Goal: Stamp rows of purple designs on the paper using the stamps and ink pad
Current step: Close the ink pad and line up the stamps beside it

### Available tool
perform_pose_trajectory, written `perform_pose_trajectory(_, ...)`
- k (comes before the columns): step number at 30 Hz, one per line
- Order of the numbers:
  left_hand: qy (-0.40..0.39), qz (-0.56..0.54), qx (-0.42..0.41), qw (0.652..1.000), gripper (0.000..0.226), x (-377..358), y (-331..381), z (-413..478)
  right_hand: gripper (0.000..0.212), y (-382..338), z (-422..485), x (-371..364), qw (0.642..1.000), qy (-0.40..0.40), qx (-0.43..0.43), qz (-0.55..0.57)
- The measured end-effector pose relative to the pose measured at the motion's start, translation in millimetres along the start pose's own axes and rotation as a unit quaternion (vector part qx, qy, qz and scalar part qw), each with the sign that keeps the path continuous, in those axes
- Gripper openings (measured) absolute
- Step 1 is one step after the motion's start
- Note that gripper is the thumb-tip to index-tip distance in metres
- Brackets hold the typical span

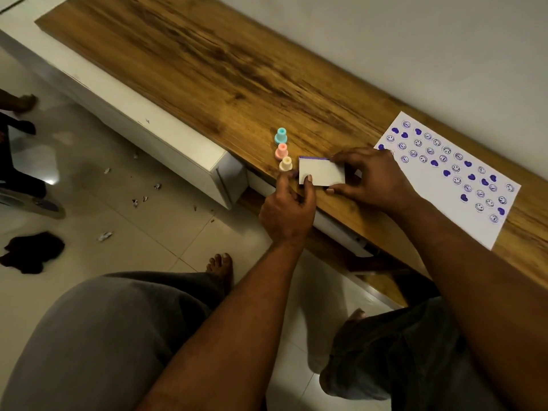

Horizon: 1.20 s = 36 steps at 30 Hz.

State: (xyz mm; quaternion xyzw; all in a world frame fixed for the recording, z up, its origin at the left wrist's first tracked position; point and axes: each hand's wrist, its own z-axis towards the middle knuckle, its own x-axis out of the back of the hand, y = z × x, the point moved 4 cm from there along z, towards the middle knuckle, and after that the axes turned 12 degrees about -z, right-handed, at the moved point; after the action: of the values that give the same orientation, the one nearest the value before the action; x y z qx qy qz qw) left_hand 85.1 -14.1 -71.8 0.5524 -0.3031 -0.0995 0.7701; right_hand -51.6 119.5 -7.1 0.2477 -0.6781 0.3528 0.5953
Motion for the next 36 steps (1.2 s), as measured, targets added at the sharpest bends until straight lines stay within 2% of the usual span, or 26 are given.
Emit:
perform_pose_trajectory(11,-0.002,-0.020,0.011,1.000,0.035,-0.3,0.5,-3.3,0.071,-7.8,6.2,6.6,0.999,-0.027,-0.043,-0.018)
perform_pose_trajectory(14,-0.017,-0.033,0.010,0.999,0.042,2.3,2.4,-9.0,0.073,-9.1,4.2,10.8,0.997,0.001,-0.054,-0.046)
perform_pose_trajectory(19,-0.040,-0.057,0.009,0.998,0.049,7.1,6.4,-15.8,0.077,-7.7,-4.0,18.3,0.981,0.082,-0.165,-0.053)
perform_pose_trajectory(22,-0.046,-0.077,0.015,0.996,0.053,10.2,6.8,-16.8,0.079,-24.0,-3.4,16.6,0.974,0.100,-0.192,-0.064)
perform_pose_trajectory(30,-0.052,-0.036,0.022,0.998,0.072,7.4,17.1,-14.6,0.089,-34.0,12.4,-0.3,0.971,0.057,-0.220,-0.068)
perform_pose_trajectory(36,-0.070,-0.048,0.027,0.996,0.066,-3.0,24.8,-15.8,0.089,-13.3,41.1,12.5,0.982,0.021,-0.180,-0.053)
